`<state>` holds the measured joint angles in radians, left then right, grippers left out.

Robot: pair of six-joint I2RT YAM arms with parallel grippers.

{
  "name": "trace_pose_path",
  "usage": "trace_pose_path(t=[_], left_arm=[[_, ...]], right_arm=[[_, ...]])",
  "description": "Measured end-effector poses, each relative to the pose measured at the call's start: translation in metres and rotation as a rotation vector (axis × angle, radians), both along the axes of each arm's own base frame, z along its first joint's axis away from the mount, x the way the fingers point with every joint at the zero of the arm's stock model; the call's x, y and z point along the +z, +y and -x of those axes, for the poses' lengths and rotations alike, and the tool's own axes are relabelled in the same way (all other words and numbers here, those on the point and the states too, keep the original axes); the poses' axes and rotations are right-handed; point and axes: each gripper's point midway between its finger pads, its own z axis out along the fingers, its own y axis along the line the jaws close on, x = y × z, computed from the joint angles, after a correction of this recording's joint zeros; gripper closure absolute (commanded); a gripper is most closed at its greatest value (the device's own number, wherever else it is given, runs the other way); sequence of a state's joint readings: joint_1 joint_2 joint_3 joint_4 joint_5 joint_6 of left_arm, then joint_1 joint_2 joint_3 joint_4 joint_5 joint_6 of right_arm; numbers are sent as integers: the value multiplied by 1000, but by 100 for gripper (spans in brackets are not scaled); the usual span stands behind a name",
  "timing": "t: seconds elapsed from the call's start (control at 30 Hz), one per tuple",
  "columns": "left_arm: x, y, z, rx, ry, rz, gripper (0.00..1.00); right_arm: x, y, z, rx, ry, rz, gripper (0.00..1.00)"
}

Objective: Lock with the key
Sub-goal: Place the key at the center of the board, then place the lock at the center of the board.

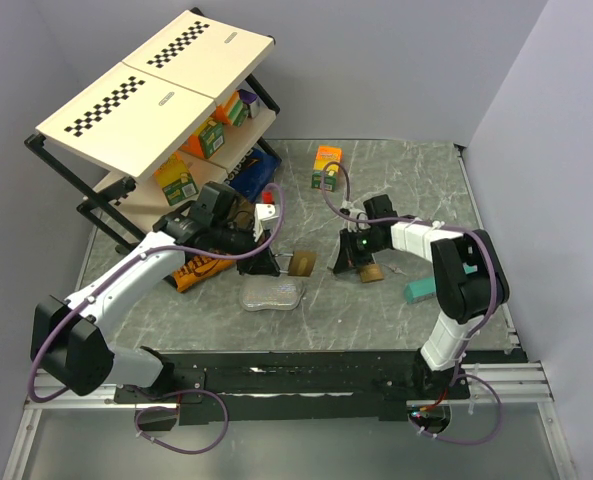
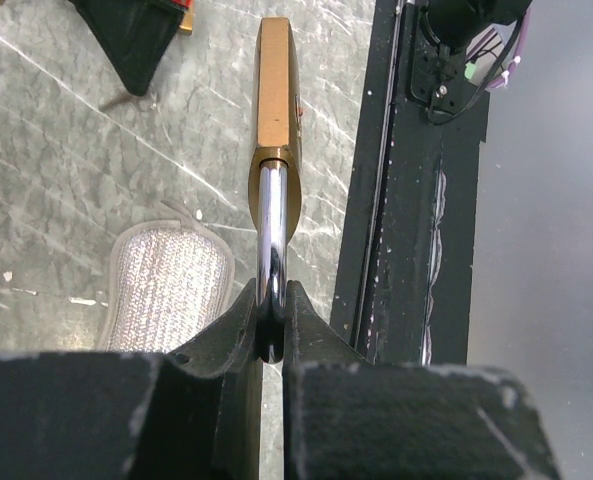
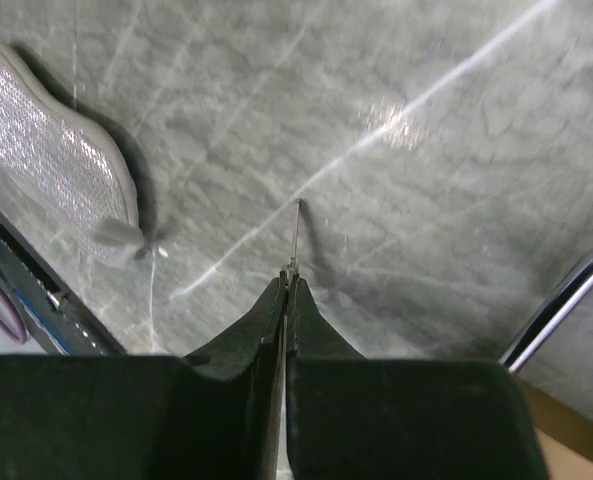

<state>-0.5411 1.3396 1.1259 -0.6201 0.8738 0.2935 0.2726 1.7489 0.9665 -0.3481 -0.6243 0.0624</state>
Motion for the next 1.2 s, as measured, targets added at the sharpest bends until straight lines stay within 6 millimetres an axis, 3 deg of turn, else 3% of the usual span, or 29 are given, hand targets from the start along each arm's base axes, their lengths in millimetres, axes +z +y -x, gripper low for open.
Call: trace_pose_path(t=[0.13,0.23,0.5,0.53,0.6,0.67,0.77,0.87,0.93,1.03,1.2], left_arm=[[-3,2,1,-2,9,-10,99],[-7,3,2,-6,20,-22,99],[-6,2,-1,-10,30,-30,99],[-3,1,-1,-10,27,-27,99],[2,0,-3,-17,12,-18,99],[7,-1,-3,-23,5,-9,99],[9,-2,-1,-35,5,-1,99],[9,-3,2,-48,4,-1,99],[10,-5,5,-63,-2,0,99],[11,-12,13,-96,-11,2,99],[16,-25,27,-157,-30,15,99]], right_arm=[[-1,1,-7,-5,-6,5,72],[-3,0,-6,-10,0,10,56],[10,2,-8,9,-33,-9,33],[18,3,-8,21,-53,-20,19],[40,7,-7,63,-123,-59,3],[68,10,-5,105,-205,-101,1],[126,16,6,223,-411,-186,1],[178,18,30,341,-617,-252,1],[199,18,48,407,-705,-284,1],[218,20,76,503,-776,-329,1],[216,38,114,642,-759,-381,3]])
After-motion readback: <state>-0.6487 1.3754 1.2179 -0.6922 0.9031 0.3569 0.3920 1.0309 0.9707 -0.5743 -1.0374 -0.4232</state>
